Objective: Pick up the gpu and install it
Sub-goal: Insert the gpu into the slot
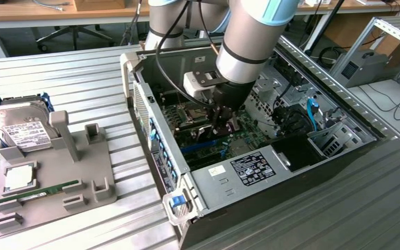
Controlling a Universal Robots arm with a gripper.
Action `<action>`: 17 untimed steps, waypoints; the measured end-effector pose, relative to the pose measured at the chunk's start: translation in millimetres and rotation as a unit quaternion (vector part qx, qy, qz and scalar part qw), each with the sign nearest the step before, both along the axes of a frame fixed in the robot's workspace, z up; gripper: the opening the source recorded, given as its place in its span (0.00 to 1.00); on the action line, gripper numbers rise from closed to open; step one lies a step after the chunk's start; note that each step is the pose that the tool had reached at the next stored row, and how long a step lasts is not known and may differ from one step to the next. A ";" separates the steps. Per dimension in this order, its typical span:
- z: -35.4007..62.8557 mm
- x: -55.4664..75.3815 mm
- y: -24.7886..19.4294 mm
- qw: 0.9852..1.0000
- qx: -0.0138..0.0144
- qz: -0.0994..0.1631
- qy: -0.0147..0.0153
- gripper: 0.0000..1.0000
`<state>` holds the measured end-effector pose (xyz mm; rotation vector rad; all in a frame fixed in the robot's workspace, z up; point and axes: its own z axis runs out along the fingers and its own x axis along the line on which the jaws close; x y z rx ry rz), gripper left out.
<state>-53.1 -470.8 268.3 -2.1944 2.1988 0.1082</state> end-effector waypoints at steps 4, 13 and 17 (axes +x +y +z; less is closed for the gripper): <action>0.0 -1.2 0.0 1.000 0.000 0.000 0.000 0.27; 0.0 -3.8 0.0 1.000 0.000 0.000 0.000 0.27; 0.0 -5.1 0.0 1.000 0.000 0.000 0.000 0.27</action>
